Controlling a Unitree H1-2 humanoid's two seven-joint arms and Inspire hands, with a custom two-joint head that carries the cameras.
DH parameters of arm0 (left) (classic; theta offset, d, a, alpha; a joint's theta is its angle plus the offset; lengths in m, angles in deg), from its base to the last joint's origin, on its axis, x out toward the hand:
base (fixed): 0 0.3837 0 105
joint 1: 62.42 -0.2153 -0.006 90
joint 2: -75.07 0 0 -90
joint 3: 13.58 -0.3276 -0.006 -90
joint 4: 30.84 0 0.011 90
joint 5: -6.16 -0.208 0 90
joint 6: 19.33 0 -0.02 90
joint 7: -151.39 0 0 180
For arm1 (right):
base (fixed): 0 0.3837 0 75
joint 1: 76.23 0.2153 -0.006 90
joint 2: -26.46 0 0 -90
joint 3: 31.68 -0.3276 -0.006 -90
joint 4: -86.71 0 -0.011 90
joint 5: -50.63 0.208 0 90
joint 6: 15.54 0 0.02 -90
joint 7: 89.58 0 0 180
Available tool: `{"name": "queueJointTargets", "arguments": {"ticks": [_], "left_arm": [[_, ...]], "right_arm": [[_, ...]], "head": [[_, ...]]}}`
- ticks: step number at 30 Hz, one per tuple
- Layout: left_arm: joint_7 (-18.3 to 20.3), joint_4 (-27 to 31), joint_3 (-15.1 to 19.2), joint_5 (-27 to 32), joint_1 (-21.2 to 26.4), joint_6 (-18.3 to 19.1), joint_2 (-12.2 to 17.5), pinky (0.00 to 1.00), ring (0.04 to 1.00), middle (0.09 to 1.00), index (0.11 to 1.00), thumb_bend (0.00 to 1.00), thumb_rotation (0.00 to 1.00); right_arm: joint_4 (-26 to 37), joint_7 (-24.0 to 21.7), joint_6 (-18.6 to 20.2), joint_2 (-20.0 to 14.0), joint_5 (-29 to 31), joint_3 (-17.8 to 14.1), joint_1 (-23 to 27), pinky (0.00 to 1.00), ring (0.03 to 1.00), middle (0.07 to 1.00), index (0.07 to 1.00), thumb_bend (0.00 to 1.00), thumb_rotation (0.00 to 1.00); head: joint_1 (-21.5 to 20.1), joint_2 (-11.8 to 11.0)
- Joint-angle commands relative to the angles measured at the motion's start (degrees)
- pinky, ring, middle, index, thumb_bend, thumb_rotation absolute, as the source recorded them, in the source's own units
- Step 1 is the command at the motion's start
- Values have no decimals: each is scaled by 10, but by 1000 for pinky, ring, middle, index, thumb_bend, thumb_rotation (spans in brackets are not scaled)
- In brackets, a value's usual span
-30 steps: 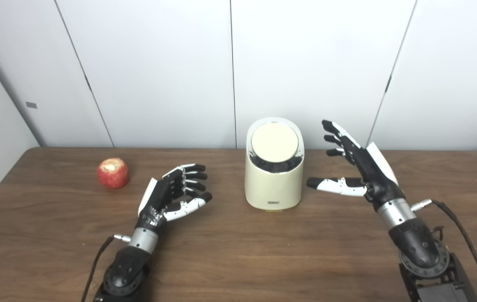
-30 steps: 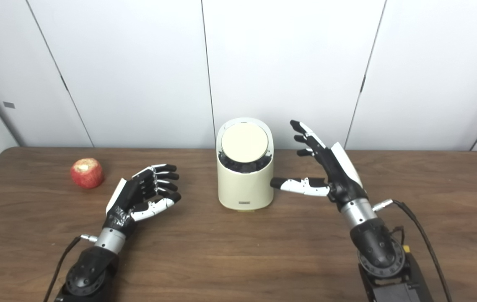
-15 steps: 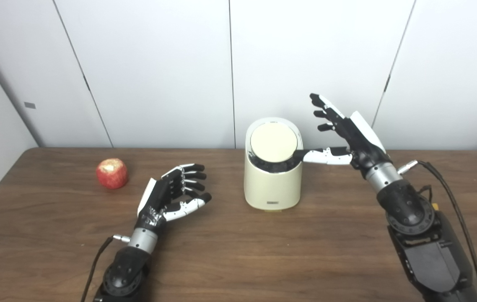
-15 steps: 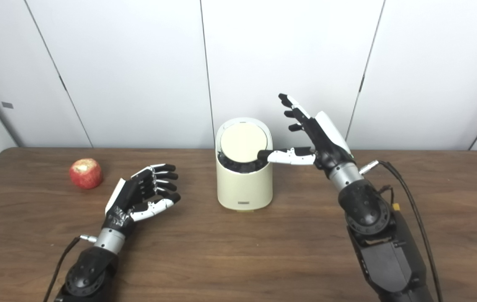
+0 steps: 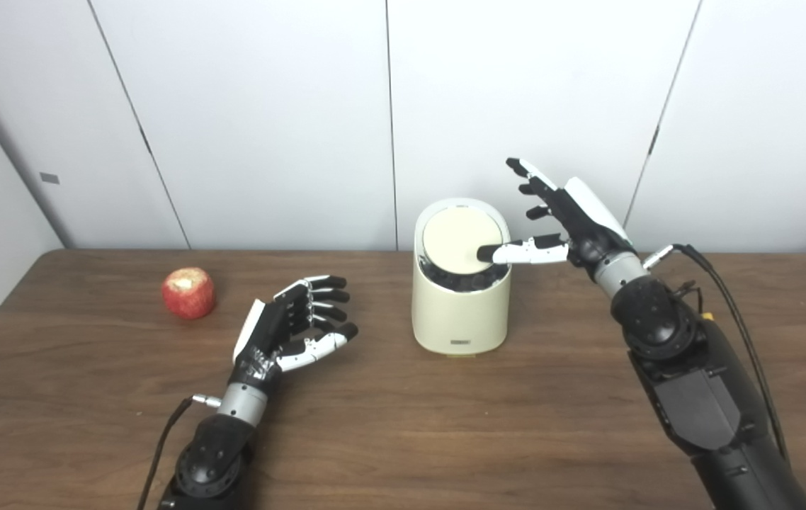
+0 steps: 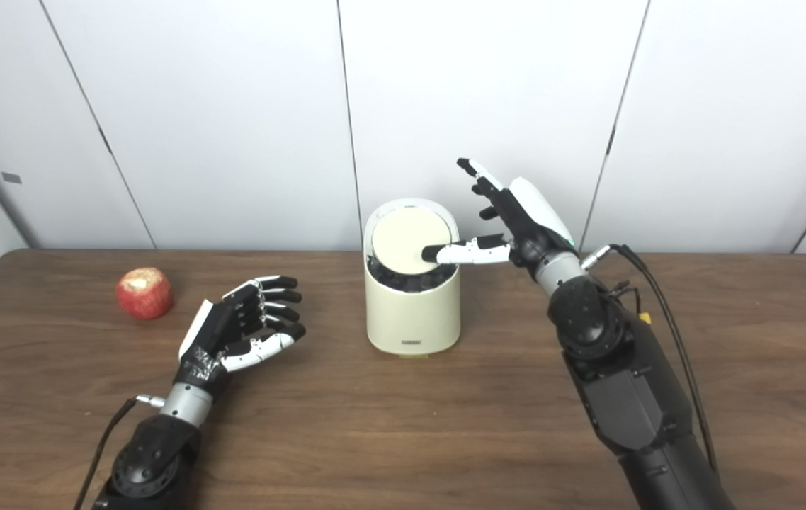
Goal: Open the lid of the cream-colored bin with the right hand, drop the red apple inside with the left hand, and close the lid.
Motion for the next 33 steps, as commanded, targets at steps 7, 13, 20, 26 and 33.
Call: {"name": "queueJointTargets", "arguments": {"ticks": [7,13,20,26,33], "left_arm": [[-9,-7,-3,-5,5,-13,-6,491,597,683,731,644,90],[-13,-5,-4,-10,4,-14,-8,489,593,686,729,631,76],[-8,-11,-1,-4,7,-20,-10,483,589,685,728,626,55],[-9,-3,1,-3,3,-13,-11,485,595,685,732,639,84],[-5,5,2,0,0,-8,-10,490,604,689,736,647,104]], "right_arm": [[-2,15,-7,9,-22,16,51,782,914,949,952,798,399],[-8,11,-7,13,-27,24,61,825,932,949,950,815,407],[-16,9,-5,12,-40,35,70,806,913,937,942,833,424],[-14,2,15,8,-63,50,74,771,895,924,935,835,391],[-9,-11,33,2,-69,52,69,784,907,929,933,817,340]], "head": [[-1,1],[-1,3],[0,5],[1,5],[2,7]]}}
